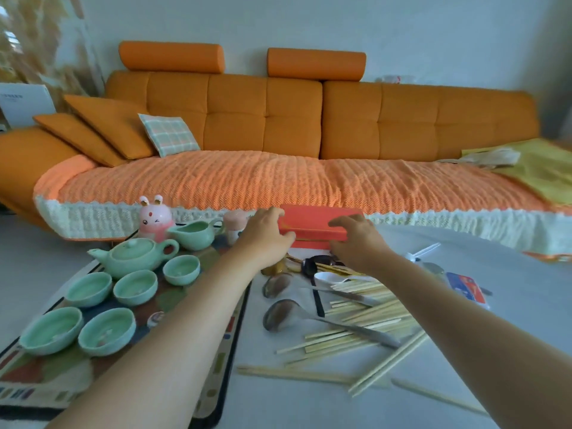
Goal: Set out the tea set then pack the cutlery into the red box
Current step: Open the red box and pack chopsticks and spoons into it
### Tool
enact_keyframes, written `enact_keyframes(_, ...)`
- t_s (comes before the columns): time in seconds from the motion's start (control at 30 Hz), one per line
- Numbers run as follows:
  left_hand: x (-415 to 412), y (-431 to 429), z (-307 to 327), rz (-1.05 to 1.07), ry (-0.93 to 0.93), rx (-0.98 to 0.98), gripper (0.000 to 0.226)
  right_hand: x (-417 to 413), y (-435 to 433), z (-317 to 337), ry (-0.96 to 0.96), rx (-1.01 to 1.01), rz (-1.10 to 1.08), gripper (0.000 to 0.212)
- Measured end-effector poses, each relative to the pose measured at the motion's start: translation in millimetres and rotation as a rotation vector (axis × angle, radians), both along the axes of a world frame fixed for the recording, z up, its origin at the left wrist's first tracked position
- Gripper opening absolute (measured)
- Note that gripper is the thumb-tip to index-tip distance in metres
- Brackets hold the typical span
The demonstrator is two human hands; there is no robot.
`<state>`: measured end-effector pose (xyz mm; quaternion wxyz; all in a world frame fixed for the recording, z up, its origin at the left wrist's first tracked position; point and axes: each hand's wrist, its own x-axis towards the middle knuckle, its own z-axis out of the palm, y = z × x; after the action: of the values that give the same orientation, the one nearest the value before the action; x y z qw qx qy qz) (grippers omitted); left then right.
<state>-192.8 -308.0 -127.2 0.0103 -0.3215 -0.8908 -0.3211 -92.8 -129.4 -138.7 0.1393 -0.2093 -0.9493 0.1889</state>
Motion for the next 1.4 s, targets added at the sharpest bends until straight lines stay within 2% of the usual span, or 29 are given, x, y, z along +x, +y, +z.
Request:
enact_keyframes(0.1,-14,27,-10,0.005,-0.037,-0.039,0.063,4,34,-4,-0.124,0.052,-0.117,0.057)
enact_keyframes(0.23,-30,47,-27,0.064,-0.026,-0.146,0.075,3,55,-8,-0.220,-0.044,-0.118,0.063)
enact_keyframes(0.37,-33,55,-40,0.055,-0.190,-0.180,0.082,4,57,-7,-0.193,-0.108,-0.045,0.061)
enact_keyframes(0.47,-31,53,-41,0.044,-0.219,-0.134,0.084,9,54,-3,-0.184,-0.121,-0.049,0.061)
enact_keyframes(0.67,-15,44,-30,0.042,-0.176,-0.145,0.076,29,46,4,-0.165,-0.149,-0.087,0.052)
enact_keyframes(0.83,2,36,-32,0.058,-0.113,-0.154,0.063,41,44,7,-0.211,-0.154,-0.108,0.053)
enact_keyframes(0.97,6,31,-28,0.032,-0.130,-0.178,0.069,38,44,4,-0.299,-0.098,-0.107,0.064)
enact_keyframes(1.13,4,30,-28,-0.042,-0.148,-0.144,0.085,14,36,4,-0.242,0.133,-0.025,0.073)
enact_keyframes(1.3,-9,32,-30,-0.061,-0.138,-0.142,0.086,-16,32,0,-0.349,0.154,0.080,0.096)
enact_keyframes(1.4,-15,33,-30,-0.054,-0.121,-0.138,0.086,-27,36,-1,-0.413,0.151,0.089,0.103)
